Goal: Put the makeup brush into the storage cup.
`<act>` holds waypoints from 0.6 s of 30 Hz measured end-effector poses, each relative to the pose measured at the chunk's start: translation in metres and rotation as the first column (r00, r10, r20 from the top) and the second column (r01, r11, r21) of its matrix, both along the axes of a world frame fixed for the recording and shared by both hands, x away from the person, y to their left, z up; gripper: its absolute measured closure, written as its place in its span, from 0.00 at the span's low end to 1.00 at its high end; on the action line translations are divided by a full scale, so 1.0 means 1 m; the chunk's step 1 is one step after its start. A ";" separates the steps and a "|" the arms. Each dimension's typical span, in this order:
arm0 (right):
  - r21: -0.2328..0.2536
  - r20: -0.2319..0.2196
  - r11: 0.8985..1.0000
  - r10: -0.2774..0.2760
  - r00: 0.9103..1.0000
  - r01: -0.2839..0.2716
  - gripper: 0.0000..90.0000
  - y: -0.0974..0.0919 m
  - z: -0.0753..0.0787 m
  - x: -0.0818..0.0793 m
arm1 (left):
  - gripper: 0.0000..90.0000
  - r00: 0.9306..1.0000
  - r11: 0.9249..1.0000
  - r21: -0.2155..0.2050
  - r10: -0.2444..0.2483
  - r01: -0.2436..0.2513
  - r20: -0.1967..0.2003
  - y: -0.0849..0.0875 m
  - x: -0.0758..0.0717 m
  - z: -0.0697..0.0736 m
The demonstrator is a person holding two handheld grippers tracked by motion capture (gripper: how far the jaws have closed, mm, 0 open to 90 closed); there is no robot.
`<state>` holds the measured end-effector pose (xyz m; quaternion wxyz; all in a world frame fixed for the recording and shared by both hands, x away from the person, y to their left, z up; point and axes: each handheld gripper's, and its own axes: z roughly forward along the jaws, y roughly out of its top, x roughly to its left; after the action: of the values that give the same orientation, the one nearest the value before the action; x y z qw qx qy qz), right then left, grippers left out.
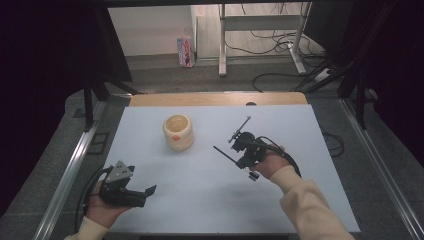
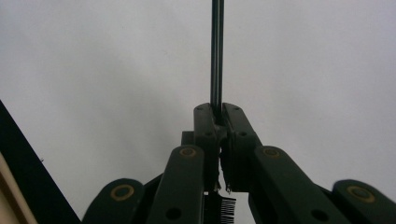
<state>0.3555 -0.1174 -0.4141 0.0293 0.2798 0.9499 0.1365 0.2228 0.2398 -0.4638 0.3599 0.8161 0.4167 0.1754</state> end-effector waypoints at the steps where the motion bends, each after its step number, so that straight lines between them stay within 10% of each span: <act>1: 0.005 -0.003 1.000 0.001 1.000 -0.001 0.95 0.001 -0.001 0.000 | 0.03 1.000 1.000 0.002 -0.004 0.004 0.002 -0.002 0.001 0.001; 18: 0.015 0.002 0.999 0.034 0.999 -0.034 0.95 0.008 0.000 -0.002 | 0.04 0.999 0.999 0.028 -0.039 0.039 0.001 -0.021 0.006 0.003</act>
<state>0.3535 -0.1091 -0.4138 0.0258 0.2636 0.9534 0.1443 0.2286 0.2192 -0.4606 0.3521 0.8289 0.3980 0.1749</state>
